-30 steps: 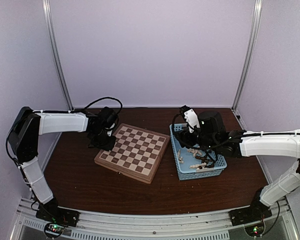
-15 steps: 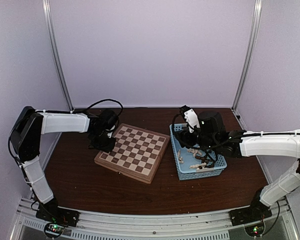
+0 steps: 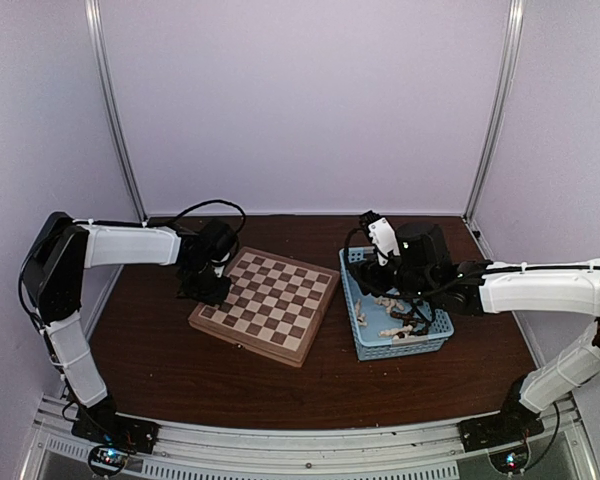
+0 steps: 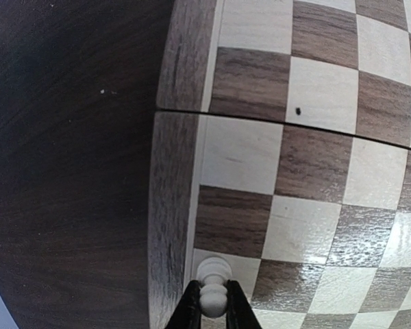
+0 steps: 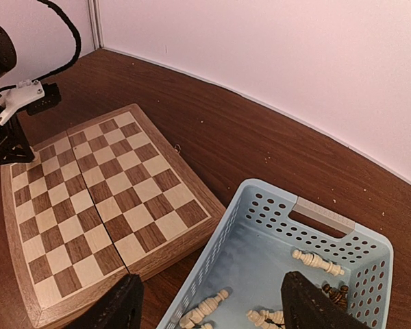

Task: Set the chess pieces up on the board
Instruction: Place the chess piece on the chessboard.

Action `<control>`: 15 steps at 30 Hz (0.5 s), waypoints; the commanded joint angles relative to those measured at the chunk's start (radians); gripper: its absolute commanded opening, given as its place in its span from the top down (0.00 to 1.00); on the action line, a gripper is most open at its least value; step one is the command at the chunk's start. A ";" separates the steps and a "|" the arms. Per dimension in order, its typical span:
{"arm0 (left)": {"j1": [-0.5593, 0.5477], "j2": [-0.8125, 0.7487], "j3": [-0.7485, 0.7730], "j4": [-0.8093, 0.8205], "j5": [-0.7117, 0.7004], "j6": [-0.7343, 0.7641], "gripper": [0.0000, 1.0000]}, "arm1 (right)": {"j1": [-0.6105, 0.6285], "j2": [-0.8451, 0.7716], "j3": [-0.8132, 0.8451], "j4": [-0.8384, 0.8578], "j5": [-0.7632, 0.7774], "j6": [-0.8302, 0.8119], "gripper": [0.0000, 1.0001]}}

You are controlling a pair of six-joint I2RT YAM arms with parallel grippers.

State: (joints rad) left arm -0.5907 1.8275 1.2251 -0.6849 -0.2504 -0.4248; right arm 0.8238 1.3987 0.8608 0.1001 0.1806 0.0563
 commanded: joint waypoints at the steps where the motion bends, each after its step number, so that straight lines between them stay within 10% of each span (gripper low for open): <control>1: 0.006 -0.025 -0.001 -0.019 -0.001 -0.010 0.88 | -0.006 -0.005 0.005 -0.005 0.009 0.011 0.28; 15: 0.006 -0.035 -0.009 -0.028 0.052 -0.032 0.85 | -0.006 0.004 0.007 -0.006 0.008 0.013 0.28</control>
State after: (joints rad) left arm -0.5903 1.8221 1.2228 -0.6937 -0.2226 -0.4412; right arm 0.8238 1.3987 0.8608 0.1001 0.1806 0.0566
